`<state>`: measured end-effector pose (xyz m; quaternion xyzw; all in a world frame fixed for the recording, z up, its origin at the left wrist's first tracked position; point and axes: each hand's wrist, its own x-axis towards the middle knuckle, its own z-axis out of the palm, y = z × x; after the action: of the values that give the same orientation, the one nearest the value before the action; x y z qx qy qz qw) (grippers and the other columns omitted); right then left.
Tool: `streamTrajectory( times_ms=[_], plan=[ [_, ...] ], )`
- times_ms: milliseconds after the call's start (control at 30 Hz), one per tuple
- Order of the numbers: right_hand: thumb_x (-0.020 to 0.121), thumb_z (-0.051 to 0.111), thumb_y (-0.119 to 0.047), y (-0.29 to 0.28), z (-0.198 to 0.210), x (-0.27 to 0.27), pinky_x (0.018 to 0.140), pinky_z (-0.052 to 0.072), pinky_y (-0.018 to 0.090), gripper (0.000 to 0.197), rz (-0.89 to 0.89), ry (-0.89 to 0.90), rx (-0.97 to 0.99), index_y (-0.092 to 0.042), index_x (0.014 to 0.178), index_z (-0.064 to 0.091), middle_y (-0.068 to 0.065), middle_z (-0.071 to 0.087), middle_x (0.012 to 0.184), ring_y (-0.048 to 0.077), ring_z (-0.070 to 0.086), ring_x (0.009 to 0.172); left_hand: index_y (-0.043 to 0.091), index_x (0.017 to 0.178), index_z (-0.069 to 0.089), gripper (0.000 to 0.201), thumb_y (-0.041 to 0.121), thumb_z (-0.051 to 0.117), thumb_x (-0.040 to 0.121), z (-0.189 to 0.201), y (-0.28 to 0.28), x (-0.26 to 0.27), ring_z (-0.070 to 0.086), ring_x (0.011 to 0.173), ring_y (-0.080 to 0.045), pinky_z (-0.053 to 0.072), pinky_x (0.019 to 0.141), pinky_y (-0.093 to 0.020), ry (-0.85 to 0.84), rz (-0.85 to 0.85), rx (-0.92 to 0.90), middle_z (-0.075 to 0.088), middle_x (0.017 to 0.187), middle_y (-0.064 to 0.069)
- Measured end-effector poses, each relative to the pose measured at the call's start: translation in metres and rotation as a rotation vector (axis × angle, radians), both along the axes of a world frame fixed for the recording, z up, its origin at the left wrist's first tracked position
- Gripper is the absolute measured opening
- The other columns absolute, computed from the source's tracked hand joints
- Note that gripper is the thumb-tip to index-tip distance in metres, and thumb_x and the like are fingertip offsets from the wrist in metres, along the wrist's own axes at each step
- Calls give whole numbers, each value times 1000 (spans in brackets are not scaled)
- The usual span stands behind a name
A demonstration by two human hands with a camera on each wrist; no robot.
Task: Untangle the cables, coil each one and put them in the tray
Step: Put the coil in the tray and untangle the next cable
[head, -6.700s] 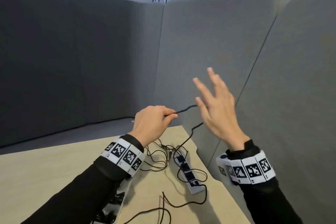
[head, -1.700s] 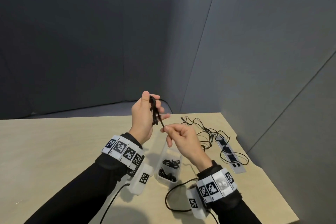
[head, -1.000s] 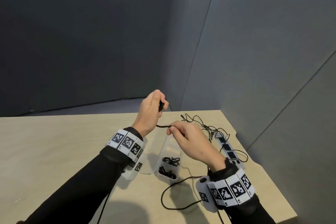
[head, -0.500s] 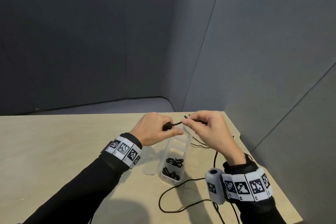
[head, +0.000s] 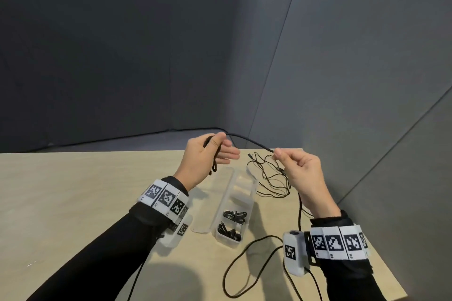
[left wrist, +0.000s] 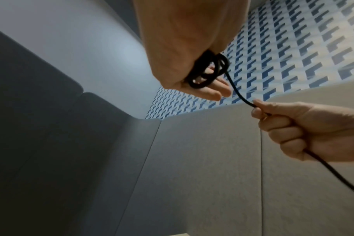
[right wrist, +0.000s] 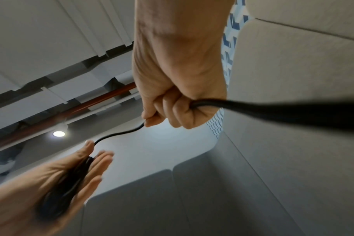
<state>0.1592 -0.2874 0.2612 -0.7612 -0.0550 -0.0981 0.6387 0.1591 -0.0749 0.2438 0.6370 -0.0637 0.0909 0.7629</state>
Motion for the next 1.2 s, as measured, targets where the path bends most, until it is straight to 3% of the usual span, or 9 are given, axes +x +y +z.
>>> streamTrajectory(
  times_ms=[167, 300, 400, 467, 600, 700, 967, 1100, 1200],
  plan=[
    [93, 57, -22, 18, -25, -6, 39, 23, 9, 23, 148, 73, -49, -13, 77, 70, -14, 34, 38, 1, 23, 37, 4, 95, 61, 34, 29, 39, 100, 13, -10, 2, 72, 85, -27, 59, 72, -35, 13, 85, -245, 75, 88, -9],
    [96, 52, -24, 40, -43, -18, 40, 21, 14, 25, 291, 136, -122, -11, 86, 71, -15, 37, 40, 5, 22, 40, 9, 96, 55, 30, 32, 35, 101, 21, -15, 3, 64, 63, -13, 59, 70, -45, 50, 98, -499, 60, 66, 2],
    [98, 49, -30, 51, -49, -21, 42, 22, 15, 30, 352, 169, -157, -16, 88, 73, -10, 26, 47, 6, 23, 43, 16, 96, 49, 24, 34, 34, 102, 22, -13, 6, 42, 49, -7, 54, 54, -31, 83, 160, -555, 46, 65, 5],
    [99, 46, -32, 52, -50, -22, 44, 22, 18, 33, 392, 191, -207, -15, 88, 72, -5, 26, 50, 8, 24, 45, 19, 93, 45, 22, 36, 34, 101, 20, -6, 10, 33, 47, -6, 36, 42, -19, 97, 217, -545, 43, 67, 6],
    [100, 45, -31, 39, -44, -29, 46, 23, 19, 38, 425, 210, -287, -13, 76, 68, -7, 29, 46, 9, 24, 43, 21, 89, 46, 24, 40, 36, 100, 25, 22, 21, 25, 44, -6, 20, 37, -18, 107, 323, -525, 41, 63, 8],
    [98, 48, -26, 25, -28, -34, 43, 20, 16, 34, 401, 171, -308, -15, 71, 64, -10, 27, 45, 5, 22, 40, 20, 87, 50, 25, 38, 38, 100, 20, 36, 23, 25, 44, -9, 21, 38, -20, 46, 404, -262, 42, 61, 6],
    [92, 60, -18, -1, 8, -47, 44, 18, 18, 30, 360, -43, -397, -14, 62, 66, -1, 31, 49, 7, 20, 45, 22, 96, 57, 26, 41, 39, 98, -23, 54, 23, 58, 69, -27, 42, 59, -35, -207, 392, 1059, 59, 69, 1],
    [90, 62, -12, 0, 17, -43, 44, 21, 18, 27, 241, -139, -342, -14, 64, 67, -10, 35, 42, 5, 22, 43, 24, 91, 55, 65, 66, 5, 88, -37, 44, 16, 52, 61, -23, 47, 63, -35, -332, 201, 1193, 54, 62, 6],
    [88, 64, -12, -4, 20, -34, 43, 22, 19, 27, 153, -206, -290, -16, 62, 68, -4, 41, 45, 5, 24, 43, 22, 91, 57, 67, 77, 23, 75, -37, 37, 11, 51, 59, -16, 32, 51, -26, -429, 79, 1334, 54, 66, 10]
  ],
)
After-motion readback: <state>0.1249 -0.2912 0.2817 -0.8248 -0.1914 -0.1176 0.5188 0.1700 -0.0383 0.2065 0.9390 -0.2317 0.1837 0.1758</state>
